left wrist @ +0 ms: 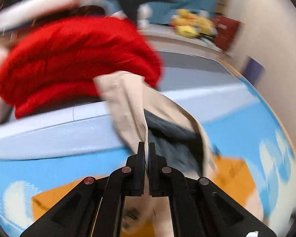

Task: Fold large clothes
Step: 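Grasp the jacket hood with the left tool and lift it, then fold the hood down onto the jacket body and open the left tool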

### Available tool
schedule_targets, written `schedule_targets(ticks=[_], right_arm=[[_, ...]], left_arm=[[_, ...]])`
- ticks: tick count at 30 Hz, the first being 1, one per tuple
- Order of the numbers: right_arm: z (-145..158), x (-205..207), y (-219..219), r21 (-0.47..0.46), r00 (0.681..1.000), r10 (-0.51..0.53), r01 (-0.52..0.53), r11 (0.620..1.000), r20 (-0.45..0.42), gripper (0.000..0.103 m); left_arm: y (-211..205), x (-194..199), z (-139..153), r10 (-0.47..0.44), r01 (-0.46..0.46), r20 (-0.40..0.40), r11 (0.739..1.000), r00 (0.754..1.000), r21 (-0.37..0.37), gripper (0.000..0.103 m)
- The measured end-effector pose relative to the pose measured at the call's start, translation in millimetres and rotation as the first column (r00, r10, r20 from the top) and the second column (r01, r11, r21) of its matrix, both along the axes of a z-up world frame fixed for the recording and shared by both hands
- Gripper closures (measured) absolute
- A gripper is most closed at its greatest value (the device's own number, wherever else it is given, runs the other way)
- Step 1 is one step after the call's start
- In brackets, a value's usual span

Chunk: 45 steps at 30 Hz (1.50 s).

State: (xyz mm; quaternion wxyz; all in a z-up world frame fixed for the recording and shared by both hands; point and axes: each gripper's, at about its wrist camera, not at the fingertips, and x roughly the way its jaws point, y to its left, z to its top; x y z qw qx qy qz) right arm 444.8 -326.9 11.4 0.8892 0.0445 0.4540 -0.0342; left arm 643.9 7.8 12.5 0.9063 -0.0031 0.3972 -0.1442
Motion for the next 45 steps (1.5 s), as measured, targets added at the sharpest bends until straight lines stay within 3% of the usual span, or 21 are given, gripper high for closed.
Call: schedule_targets(ticks=[3, 6, 9, 10, 11, 13, 15, 18, 21, 23, 25, 27, 32, 36, 43, 44, 45], right_arm=[[11.1, -1.1, 1.2, 0.062, 1.0, -0.013, 0.012, 0.998, 0.019, 0.086], [25.0, -6.0, 7.0, 0.094, 0.998, -0.007, 0.001, 0.996, 0.056, 0.086], [36.2, -13.4, 9.3, 0.104, 0.996, 0.001, -0.01, 0.995, 0.093, 0.086], [38.4, -15.8, 8.5, 0.111, 0.995, -0.005, -0.006, 0.994, 0.099, 0.086], [39.3, -17.4, 7.3, 0.125, 0.995, -0.012, 0.0, 0.992, 0.099, 0.086], [38.9, -19.1, 4.5, 0.148, 0.996, -0.019, 0.006, 0.989, 0.092, 0.086], [36.8, -20.9, 3.8, 0.161, 0.997, -0.021, 0.007, 0.987, 0.08, 0.085], [35.2, -21.7, 7.3, 0.17, 0.997, -0.005, -0.008, 0.985, 0.076, 0.085], [33.8, -21.6, 15.5, 0.179, 0.996, 0.024, -0.039, 0.983, 0.083, 0.085], [31.1, -21.9, 21.9, 0.196, 0.996, 0.038, -0.054, 0.979, 0.085, 0.085], [27.0, -21.5, 28.1, 0.205, 0.995, 0.053, -0.069, 0.976, 0.083, 0.085], [23.8, -19.6, 35.1, 0.202, 0.994, 0.07, -0.085, 0.976, 0.081, 0.085], [22.4, -12.2, 45.5, 0.188, 0.99, 0.104, -0.121, 0.975, 0.097, 0.086], [13.1, -4.4, 50.1, 0.199, 0.986, 0.15, -0.161, 0.967, 0.069, 0.085], [-1.2, 7.5, 52.8, 0.232, 0.984, 0.173, -0.177, 0.957, 0.035, 0.085], [-3.9, 9.1, 54.0, 0.243, 0.984, 0.176, -0.177, 0.954, 0.027, 0.085], [-5.5, 10.0, 55.5, 0.248, 0.984, 0.178, -0.178, 0.952, 0.022, 0.085]], left_arm=[[-16.7, -68.3, 14.6, -0.114, 0.108, 0.065, 0.99, 0.991, 0.096, 0.103], [-30.8, -152.0, 11.3, -0.245, 0.219, 0.104, 0.951, 0.964, 0.217, 0.102], [-28.3, -215.2, -22.1, -0.282, 0.266, 0.016, 0.919, 0.959, 0.29, 0.096], [-18.7, -233.1, -32.9, -0.256, 0.259, -0.048, 0.93, 0.966, 0.261, 0.094], [-4.2, -247.9, -37.9, -0.195, 0.213, -0.106, 0.958, 0.975, 0.191, 0.094], [23.0, -265.1, -36.1, -0.062, 0.072, -0.183, 0.996, 0.981, 0.048, 0.094], [52.4, -278.4, -28.2, 0.101, -0.118, -0.248, 0.991, 0.964, -0.056, 0.094], [75.8, -278.7, -21.0, 0.228, -0.271, -0.275, 0.954, 0.934, -0.128, 0.092], [78.3, -261.1, -22.1, 0.283, -0.312, -0.217, 0.943, 0.934, -0.113, 0.084], [87.1, -245.0, -37.4, 0.32, -0.352, -0.223, 0.928, 0.921, -0.125, 0.082], [95.7, -229.0, -56.6, 0.327, -0.385, -0.287, 0.906, 0.9, -0.177, 0.082], [99.1, -214.4, -72.9, 0.299, -0.386, -0.335, 0.894, 0.893, -0.23, 0.074], [103.5, -187.0, -102.3, 0.318, -0.404, -0.367, 0.895, 0.874, -0.188, 0.063], [109.4, -179.6, -117.3, 0.31, -0.432, -0.402, 0.863, 0.862, -0.262, 0.063], [107.8, -170.5, -126.6, 0.322, -0.427, -0.378, 0.872, 0.868, -0.239, 0.064], [107.7, -171.1, -126.4, 0.32, -0.424, -0.374, 0.873, 0.87, -0.241, 0.067], [107.2, -171.2, -124.7, 0.311, -0.414, -0.366, 0.876, 0.877, -0.248, 0.077]])
